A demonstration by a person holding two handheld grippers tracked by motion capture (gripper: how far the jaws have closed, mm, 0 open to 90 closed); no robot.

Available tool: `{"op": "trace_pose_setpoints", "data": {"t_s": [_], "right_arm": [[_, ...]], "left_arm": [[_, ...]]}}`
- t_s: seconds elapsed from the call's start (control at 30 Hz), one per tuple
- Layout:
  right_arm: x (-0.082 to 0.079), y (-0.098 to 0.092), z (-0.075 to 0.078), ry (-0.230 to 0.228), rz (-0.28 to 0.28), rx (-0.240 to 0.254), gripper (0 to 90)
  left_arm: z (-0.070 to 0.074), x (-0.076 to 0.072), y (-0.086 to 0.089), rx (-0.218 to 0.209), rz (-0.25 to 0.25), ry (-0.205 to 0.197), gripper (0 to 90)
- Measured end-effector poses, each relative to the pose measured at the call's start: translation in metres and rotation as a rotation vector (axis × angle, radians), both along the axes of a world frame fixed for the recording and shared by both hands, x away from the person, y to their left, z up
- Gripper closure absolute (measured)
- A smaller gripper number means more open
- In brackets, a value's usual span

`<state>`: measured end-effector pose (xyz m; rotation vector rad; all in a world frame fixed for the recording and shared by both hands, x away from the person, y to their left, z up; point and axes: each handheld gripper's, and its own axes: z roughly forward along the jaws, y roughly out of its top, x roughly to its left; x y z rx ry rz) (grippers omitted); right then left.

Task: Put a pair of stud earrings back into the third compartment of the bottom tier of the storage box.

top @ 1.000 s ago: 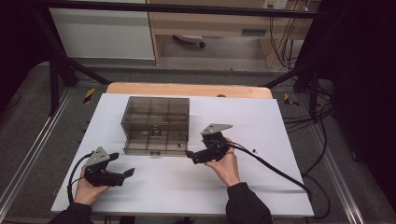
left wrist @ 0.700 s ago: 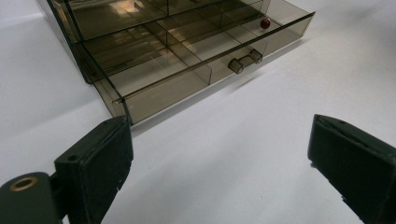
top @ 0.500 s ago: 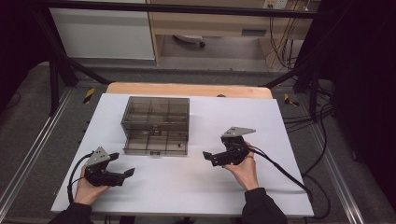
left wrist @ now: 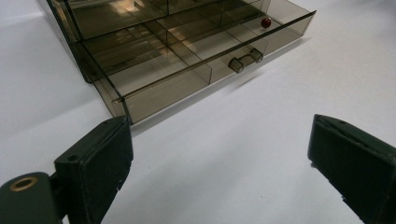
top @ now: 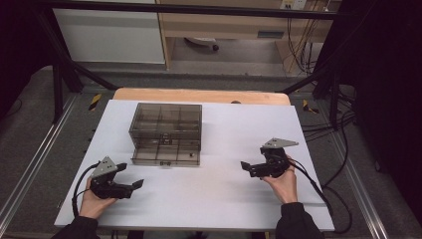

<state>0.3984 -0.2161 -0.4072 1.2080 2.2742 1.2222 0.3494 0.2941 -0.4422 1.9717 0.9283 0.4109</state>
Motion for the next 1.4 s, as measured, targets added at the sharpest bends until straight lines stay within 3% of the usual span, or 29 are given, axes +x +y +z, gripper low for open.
{"op": "trace_pose_setpoints", "data": {"t_s": [0.57,0.93,1.1,1.4], "right_arm": [[0.006,-0.051,-0.023,0.017,-0.121,-0.052,11.5],[0.011,-0.07,-0.037,0.017,-0.149,-0.066,33.7],[0.013,-0.07,-0.039,0.024,-0.14,-0.087,46.7],[0.017,-0.069,-0.042,0.04,-0.131,-0.116,60.7]], "left_arm": [[0.0,0.0,0.0,0.003,0.001,0.002,6.4],[-0.001,0.0,0.0,0.003,0.002,0.003,6.4],[-0.001,0.0,-0.001,0.003,0.002,0.003,6.4],[-0.001,0.0,-0.001,0.002,0.001,0.003,6.4]]}}
